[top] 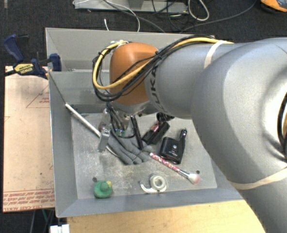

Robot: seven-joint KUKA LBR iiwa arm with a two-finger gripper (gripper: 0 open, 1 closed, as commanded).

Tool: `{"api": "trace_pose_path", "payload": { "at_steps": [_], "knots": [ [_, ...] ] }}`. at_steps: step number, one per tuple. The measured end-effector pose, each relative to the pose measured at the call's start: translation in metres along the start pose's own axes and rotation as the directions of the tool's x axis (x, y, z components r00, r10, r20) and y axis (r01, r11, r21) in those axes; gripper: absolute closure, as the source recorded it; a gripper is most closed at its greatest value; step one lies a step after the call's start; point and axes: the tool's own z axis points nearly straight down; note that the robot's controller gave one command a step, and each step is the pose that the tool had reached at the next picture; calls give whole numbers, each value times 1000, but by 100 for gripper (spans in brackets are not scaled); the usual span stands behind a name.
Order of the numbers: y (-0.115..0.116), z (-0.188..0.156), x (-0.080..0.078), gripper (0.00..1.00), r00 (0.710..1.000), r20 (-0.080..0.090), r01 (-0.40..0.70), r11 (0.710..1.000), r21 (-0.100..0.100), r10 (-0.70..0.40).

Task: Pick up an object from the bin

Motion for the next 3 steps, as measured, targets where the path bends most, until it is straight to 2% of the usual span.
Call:
{"api": "trace_pose_path", "payload": {
  "at_steps": [1,2,3],
  "knots": [
    [4,28,7,0,990,16,-143,990,-10,143],
    [17,27,7,100,968,7,-251,968,-6,251],
    [17,27,7,100,968,7,-251,968,-6,251]
  ]
}}
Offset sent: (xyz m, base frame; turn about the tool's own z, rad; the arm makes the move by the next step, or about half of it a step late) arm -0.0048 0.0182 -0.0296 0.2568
